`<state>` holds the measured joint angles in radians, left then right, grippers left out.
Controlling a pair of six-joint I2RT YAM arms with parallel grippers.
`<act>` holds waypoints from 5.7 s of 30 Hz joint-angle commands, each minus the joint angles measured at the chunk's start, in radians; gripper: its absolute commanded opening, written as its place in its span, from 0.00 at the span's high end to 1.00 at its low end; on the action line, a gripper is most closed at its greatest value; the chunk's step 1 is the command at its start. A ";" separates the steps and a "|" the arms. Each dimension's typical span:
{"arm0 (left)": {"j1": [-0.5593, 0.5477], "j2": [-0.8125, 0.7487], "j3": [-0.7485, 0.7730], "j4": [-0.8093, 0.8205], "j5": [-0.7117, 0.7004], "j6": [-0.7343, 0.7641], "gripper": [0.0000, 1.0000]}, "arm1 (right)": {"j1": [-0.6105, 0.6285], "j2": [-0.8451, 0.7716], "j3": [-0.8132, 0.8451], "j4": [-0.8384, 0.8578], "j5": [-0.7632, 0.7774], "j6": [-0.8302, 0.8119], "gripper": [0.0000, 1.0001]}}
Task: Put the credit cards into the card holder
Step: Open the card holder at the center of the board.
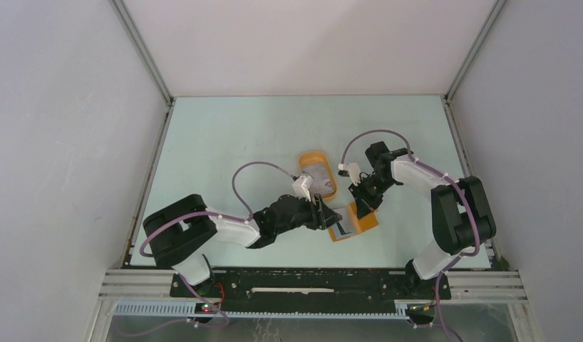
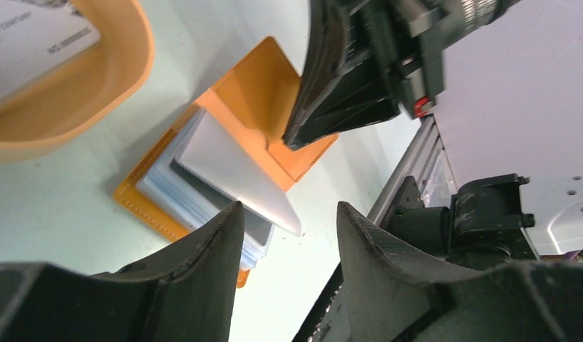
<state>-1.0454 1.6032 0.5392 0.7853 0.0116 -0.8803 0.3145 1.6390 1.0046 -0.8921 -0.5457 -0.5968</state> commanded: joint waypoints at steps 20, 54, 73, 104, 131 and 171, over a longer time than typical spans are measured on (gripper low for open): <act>-0.018 0.084 -0.017 -0.012 0.004 -0.053 0.53 | -0.003 -0.030 0.026 0.007 -0.019 0.015 0.99; -0.018 0.099 -0.012 0.086 0.032 -0.086 0.51 | 0.047 0.132 0.028 0.004 0.090 0.046 0.98; -0.013 0.179 0.032 0.086 0.016 -0.151 0.43 | 0.054 0.132 0.028 0.004 0.098 0.046 0.98; 0.004 0.213 0.008 0.207 0.036 -0.255 0.43 | 0.065 0.131 0.029 0.006 0.113 0.046 0.98; 0.027 0.370 0.032 0.443 0.114 -0.427 0.46 | 0.073 0.123 0.029 0.007 0.116 0.045 0.98; -0.032 -0.091 0.141 -0.566 -0.136 -0.101 0.97 | -0.062 -0.043 0.036 -0.043 -0.118 0.041 0.94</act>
<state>-1.0416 1.6592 0.6727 0.4793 -0.0063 -1.0767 0.2386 1.6047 1.0225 -0.9173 -0.5995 -0.5522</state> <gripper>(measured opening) 0.058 0.058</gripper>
